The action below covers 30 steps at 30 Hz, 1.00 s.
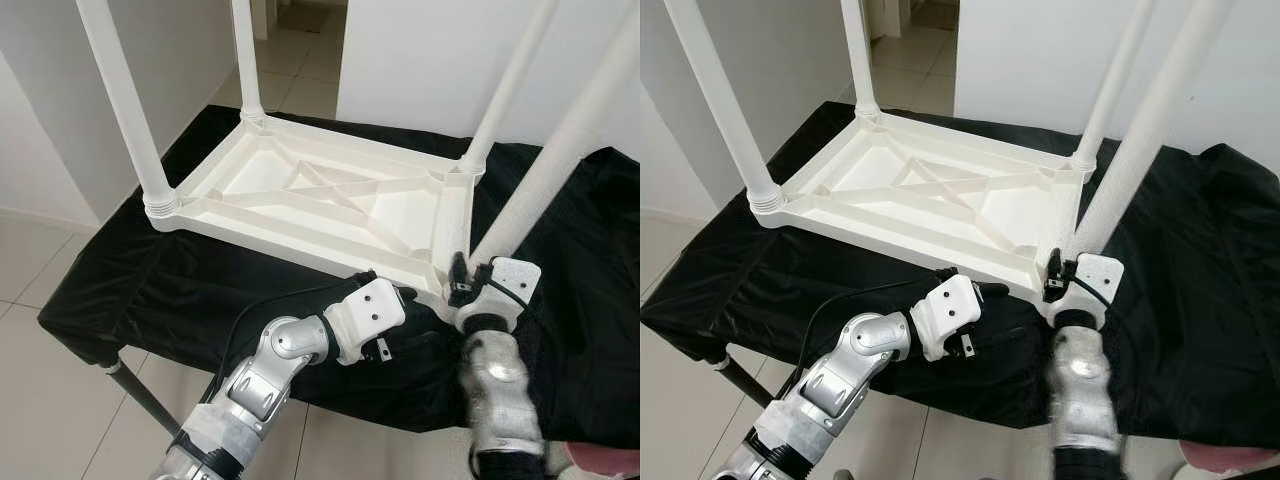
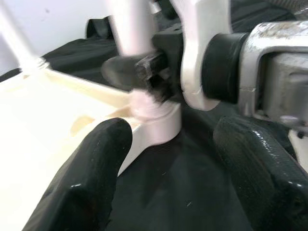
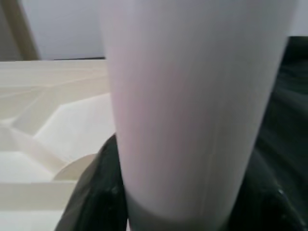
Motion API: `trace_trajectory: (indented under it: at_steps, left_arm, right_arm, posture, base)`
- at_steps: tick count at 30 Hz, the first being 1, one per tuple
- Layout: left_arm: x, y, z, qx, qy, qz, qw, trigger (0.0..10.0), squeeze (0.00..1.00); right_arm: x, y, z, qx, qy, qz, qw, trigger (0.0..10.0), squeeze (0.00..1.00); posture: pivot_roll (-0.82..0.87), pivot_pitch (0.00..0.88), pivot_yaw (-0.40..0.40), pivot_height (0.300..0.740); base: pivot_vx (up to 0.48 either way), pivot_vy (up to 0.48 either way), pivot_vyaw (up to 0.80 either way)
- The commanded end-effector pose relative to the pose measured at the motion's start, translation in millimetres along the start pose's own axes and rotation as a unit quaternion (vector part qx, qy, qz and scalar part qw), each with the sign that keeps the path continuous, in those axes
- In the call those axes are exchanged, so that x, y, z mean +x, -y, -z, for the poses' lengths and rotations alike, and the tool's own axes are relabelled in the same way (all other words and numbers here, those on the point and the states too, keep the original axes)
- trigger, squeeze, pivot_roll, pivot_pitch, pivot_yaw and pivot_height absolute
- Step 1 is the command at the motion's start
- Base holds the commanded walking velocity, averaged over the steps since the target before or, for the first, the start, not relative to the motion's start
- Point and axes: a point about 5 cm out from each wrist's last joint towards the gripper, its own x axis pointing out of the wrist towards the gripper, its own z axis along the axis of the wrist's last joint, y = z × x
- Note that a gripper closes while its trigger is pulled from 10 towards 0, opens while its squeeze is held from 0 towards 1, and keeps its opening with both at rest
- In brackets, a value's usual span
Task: Building children table
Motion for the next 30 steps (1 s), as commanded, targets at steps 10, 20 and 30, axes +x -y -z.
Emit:
trace_trajectory:
  at_steps: [10,20,30]
  left_arm:
    - [0.1,-1.1,1,0.003,-0.003,-0.017,1.0,10.0,0.0]
    - [-1.3,0.9,1,0.003,-0.003,-0.019,1.0,10.0,0.0]
    - [-5.2,3.3,3,0.001,-0.007,-0.018,1.0,10.0,0.0]
  right_arm:
    - [-9.6,-13.8,25,-0.006,-0.076,0.008,0.997,10.0,0.0]
    - [-12.0,-17.6,10,0.03,-0.028,-0.076,0.996,10.0,1.0]
    - [-9.0,13.9,3,0.018,0.011,-0.198,0.98,10.0,0.0]
  posture:
    - [-0.08,0.0,-0.036,0.74]
    - [-0.07,0.0,-0.042,0.74]
    - [-0.07,0.0,-0.048,0.74]
  base:
    - [0.0,0.0,0.0]
    - [0.0,0.0,0.0]
    - [0.0,0.0,0.0]
